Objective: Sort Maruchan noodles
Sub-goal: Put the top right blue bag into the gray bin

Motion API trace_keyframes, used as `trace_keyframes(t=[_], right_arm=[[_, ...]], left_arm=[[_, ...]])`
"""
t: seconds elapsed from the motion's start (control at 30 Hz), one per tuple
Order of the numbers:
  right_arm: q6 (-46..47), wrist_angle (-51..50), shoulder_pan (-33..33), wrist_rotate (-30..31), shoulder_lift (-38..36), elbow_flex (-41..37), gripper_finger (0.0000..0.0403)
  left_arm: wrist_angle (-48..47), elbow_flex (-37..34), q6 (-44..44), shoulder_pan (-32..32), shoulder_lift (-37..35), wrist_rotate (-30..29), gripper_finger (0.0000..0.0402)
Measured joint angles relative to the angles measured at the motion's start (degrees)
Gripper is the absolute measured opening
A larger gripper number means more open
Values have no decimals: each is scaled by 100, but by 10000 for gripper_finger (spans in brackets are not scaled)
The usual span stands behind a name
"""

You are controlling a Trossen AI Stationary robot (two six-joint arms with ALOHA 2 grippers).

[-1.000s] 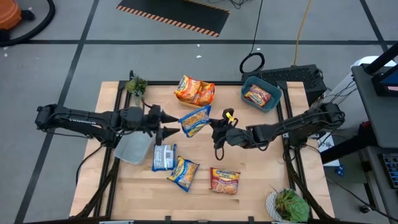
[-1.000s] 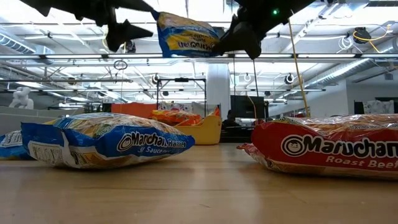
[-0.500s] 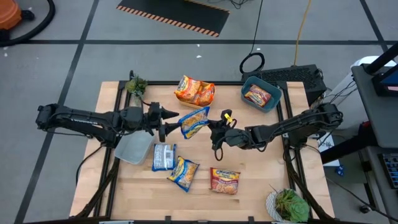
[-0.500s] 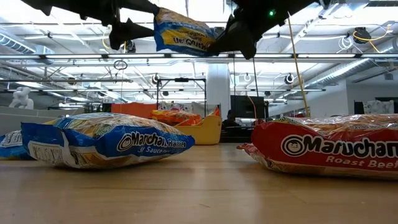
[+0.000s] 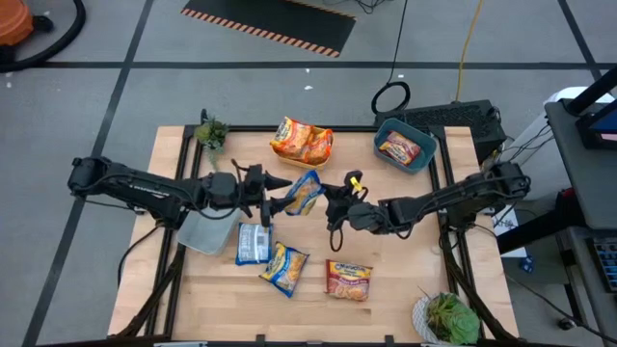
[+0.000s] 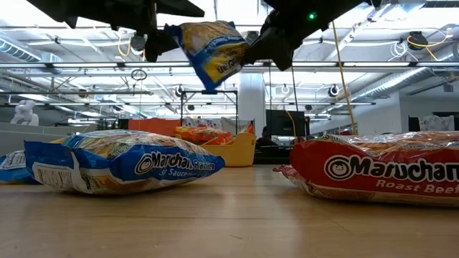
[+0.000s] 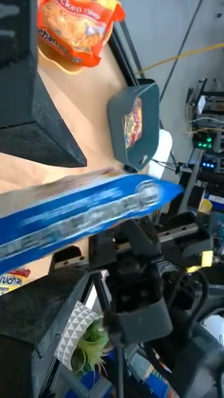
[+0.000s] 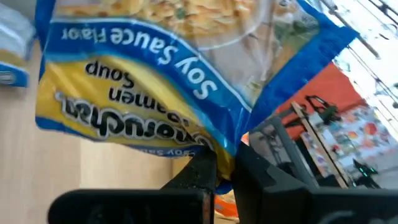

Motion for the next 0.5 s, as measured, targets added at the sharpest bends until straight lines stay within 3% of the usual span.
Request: trace_keyframes(t=[0.5], right_arm=[[-108,500,-4,37,-6,-2,18]], left_arm=[[-70,9,-87,21,333,-15,282]])
